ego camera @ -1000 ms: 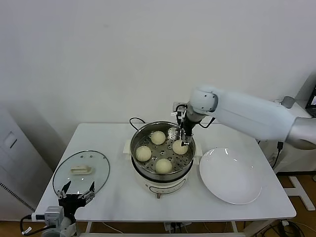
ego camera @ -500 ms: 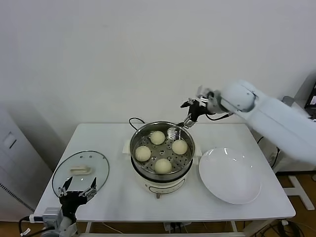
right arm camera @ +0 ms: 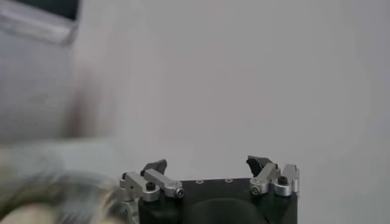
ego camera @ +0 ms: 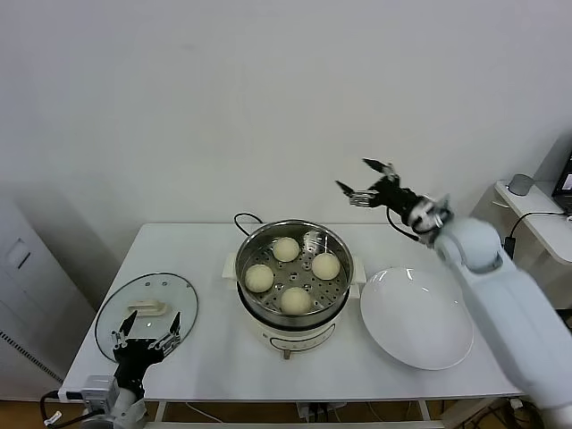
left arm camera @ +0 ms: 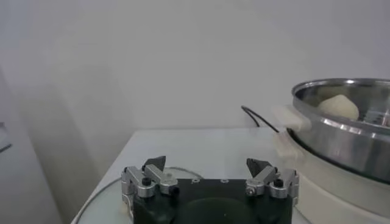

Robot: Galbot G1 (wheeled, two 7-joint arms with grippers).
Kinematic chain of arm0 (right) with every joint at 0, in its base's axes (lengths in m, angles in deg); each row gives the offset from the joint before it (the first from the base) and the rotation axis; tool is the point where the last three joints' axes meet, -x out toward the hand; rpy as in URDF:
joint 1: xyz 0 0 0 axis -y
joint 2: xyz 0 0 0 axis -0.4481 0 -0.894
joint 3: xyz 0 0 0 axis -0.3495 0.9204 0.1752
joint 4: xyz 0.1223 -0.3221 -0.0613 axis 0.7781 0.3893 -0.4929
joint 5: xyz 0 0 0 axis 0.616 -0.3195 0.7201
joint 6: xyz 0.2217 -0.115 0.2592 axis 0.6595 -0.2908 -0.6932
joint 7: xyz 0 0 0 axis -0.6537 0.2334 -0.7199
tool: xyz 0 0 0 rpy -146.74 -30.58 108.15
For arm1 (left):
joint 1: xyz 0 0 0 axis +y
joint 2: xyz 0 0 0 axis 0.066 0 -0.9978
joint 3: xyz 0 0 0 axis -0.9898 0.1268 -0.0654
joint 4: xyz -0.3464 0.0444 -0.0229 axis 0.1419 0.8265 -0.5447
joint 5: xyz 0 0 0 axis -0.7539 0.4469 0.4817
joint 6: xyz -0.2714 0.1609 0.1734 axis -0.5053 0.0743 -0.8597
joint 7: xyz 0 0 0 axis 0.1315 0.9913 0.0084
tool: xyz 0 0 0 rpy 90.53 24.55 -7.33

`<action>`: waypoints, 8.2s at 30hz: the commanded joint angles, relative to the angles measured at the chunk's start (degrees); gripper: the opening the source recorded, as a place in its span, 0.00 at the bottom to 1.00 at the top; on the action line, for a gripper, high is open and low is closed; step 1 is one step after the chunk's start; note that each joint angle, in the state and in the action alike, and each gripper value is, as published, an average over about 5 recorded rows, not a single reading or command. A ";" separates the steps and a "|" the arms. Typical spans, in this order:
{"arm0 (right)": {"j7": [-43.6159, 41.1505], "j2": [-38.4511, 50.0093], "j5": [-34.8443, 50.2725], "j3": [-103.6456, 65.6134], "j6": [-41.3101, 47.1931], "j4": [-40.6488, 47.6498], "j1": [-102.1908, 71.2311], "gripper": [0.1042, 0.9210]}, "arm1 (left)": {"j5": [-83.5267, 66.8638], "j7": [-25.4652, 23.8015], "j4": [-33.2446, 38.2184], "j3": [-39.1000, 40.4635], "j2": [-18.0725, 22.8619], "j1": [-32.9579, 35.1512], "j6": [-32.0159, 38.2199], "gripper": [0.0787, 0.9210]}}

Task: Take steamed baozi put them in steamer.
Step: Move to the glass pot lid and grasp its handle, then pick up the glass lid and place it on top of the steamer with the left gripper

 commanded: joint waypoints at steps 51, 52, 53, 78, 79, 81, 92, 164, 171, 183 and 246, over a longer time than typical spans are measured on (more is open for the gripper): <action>17.91 -19.50 -2.80 -20.80 -10.40 -4.90 -34.91 0.88 | 82.84 19.32 -36.62 3.97 -24.88 -13.30 21.88 0.88; 17.93 -19.58 -2.92 -20.71 -10.41 -4.83 -34.84 0.88 | 82.72 19.32 -36.86 4.08 -24.72 -13.48 21.84 0.88; 17.93 -19.67 -3.03 -20.63 -10.41 -4.79 -34.81 0.88 | 82.60 19.34 -37.14 4.21 -24.58 -13.71 21.82 0.88; 17.88 -20.44 -4.28 -20.34 -11.18 -3.69 -35.13 0.88 | 81.19 18.06 -38.52 6.09 -22.36 -17.23 16.84 0.88; 17.88 -20.37 -4.31 -20.33 -11.27 -3.57 -35.18 0.88 | 81.07 18.04 -38.52 6.13 -22.22 -17.34 16.50 0.88; 17.88 -20.29 -4.32 -20.32 -11.43 -3.34 -35.23 0.88 | 80.92 17.98 -38.56 6.23 -22.00 -17.61 15.95 0.88; 17.87 -20.65 -4.53 -19.86 -11.68 -2.80 -35.18 0.88 | 80.60 16.57 -39.12 7.94 -21.68 -19.96 13.71 0.88; 17.51 -21.32 -5.79 -19.74 -11.32 -0.30 -32.82 0.88 | 75.91 14.69 -24.24 13.21 -18.22 -20.99 -20.60 0.06; 17.47 -21.35 -5.57 -19.45 -11.33 0.52 -32.06 0.88 | 84.89 -0.08 -15.35 17.08 -13.33 -23.05 -27.37 0.06; 17.42 -21.35 -5.32 -19.60 -11.27 1.55 -31.31 0.88 | 93.80 -10.92 -10.49 26.09 -5.23 -30.53 -27.37 0.06; 16.82 -23.32 -6.59 -22.05 -11.32 2.95 -32.39 0.88 | 92.22 -6.12 -27.50 51.07 2.80 -40.12 -27.37 0.06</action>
